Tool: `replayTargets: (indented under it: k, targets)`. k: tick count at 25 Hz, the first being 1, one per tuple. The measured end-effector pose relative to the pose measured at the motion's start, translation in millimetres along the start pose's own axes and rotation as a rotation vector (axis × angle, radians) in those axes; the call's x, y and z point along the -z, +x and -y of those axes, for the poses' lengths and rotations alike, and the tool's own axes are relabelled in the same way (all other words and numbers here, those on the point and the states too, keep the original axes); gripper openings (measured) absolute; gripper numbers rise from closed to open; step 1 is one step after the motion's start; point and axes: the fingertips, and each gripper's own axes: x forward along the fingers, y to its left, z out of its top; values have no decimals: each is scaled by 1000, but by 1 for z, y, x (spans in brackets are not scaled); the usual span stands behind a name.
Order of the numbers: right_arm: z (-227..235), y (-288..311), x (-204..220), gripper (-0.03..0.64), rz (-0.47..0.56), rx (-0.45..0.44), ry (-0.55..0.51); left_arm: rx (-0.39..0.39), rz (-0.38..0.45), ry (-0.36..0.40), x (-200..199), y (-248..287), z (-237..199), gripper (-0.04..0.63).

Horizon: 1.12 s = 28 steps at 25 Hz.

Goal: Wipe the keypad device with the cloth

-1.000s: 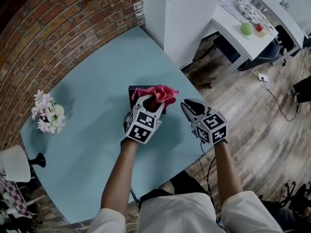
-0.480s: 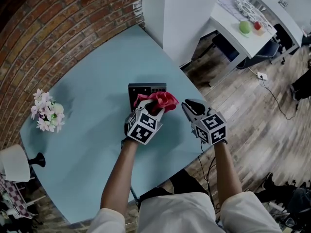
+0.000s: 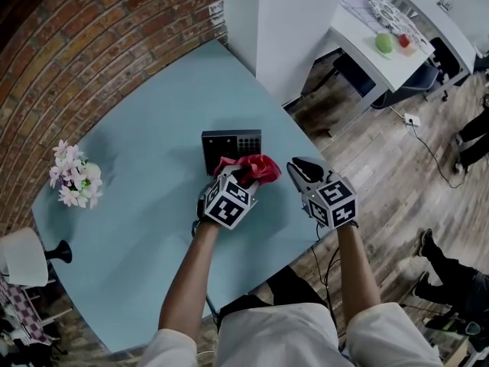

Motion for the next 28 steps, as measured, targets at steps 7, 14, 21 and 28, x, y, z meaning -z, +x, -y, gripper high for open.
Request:
replayTargets:
  k: [7,14,21,28]
  targets:
    - [-8,-4,1,83,-13,-5,2,57,-49,-72,30,6,19,147]
    - [-23,-14,2,83,-15,2,7,69,-11,-159,42,1,19,147]
    - [-35,-27,-5,83,2,34,7,37,38,-217,48,-19,19,144]
    - [-56,-44,-13,83,8,56,3,-10,61,-243,58,-57,24,144]
